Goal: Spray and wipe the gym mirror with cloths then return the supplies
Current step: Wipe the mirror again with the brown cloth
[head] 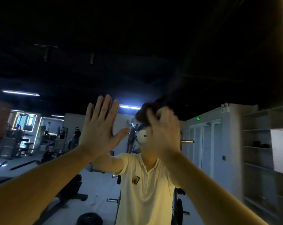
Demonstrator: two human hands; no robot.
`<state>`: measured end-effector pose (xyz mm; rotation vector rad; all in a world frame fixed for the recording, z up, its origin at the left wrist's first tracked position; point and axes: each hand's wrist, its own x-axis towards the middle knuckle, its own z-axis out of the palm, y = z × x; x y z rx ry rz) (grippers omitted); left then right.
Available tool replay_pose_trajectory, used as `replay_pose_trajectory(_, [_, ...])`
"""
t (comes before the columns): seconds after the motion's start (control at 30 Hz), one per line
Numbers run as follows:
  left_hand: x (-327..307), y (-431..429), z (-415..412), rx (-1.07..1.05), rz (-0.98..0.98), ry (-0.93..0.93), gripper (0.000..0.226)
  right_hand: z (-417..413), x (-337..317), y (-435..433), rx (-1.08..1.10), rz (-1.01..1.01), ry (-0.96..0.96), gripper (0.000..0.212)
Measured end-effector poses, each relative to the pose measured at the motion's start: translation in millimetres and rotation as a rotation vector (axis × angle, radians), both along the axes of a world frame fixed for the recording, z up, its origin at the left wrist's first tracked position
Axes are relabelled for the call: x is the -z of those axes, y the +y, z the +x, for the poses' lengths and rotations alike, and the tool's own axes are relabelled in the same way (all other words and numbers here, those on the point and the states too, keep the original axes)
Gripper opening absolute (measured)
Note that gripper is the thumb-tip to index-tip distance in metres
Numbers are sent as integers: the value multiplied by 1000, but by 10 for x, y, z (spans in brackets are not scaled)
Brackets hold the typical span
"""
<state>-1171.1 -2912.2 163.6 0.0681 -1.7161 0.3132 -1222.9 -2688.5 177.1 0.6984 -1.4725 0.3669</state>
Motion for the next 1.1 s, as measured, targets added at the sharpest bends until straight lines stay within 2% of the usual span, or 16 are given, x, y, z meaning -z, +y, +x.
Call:
replay_pose_trajectory(0.07, [0, -7, 4, 10, -2, -9, 100, 37, 250, -18, -8, 279, 43, 52])
replay_pose_trajectory(0.13, [-1, -1, 5, 8, 2, -18, 99, 4, 166, 213, 17, 388, 102, 46])
replay_pose_trajectory(0.2, [19, -24, 8, 3, 1, -23, 98, -90, -139, 557, 56, 244, 56, 30])
replay_pose_trajectory(0.3, [85, -43, 0, -4, -3, -16, 97, -282, -693, 1079, 194, -107, 56, 50])
replay_pose_trajectory(0.37, [119, -45, -21, -7, -4, -6, 96, -341, -989, 1184, 213, -342, -16, 49])
replay_pose_trajectory(0.47, [132, -54, -54, -11, -7, 11, 96, -239, -1160, 752, 149, -482, -89, 48])
replay_pose_trajectory(0.53, [139, -62, -53, -11, -10, 10, 96, -117, -1066, 306, 101, -405, -53, 50])
replay_pose_trajectory(0.63, [116, -61, -32, 1, -10, 0, 94, 62, -701, -292, 47, -106, 16, 51])
replay_pose_trajectory(0.7, [127, -56, -29, 12, -12, -9, 95, 146, -510, -421, 47, 130, 41, 55])
replay_pose_trajectory(0.77, [108, -121, 4, 27, -59, -47, 95, 187, -567, -251, 109, 239, 80, 47])
replay_pose_trajectory(0.83, [29, -329, 111, 33, -187, -94, 92, 136, -759, 17, 128, 34, 16, 22])
replay_pose_trajectory(0.87, [-13, -473, 178, 19, -257, -111, 89, 104, -854, 156, 167, -123, -49, 22])
replay_pose_trajectory(0.9, [-56, -613, 234, 2, -301, -118, 88, 39, -930, 254, 236, -246, -100, 30])
replay_pose_trajectory(0.97, [-89, -822, 285, -1, -259, -96, 88, -15, -1007, 274, 377, -442, -151, 50])
replay_pose_trajectory(1.03, [-44, -888, 268, 47, -162, -75, 89, 68, -1060, 74, 408, -588, -224, 53])
replay_pose_trajectory(1.1, [-1, -889, 224, 74, -153, -72, 90, 191, -1105, -235, 364, -642, -254, 51])
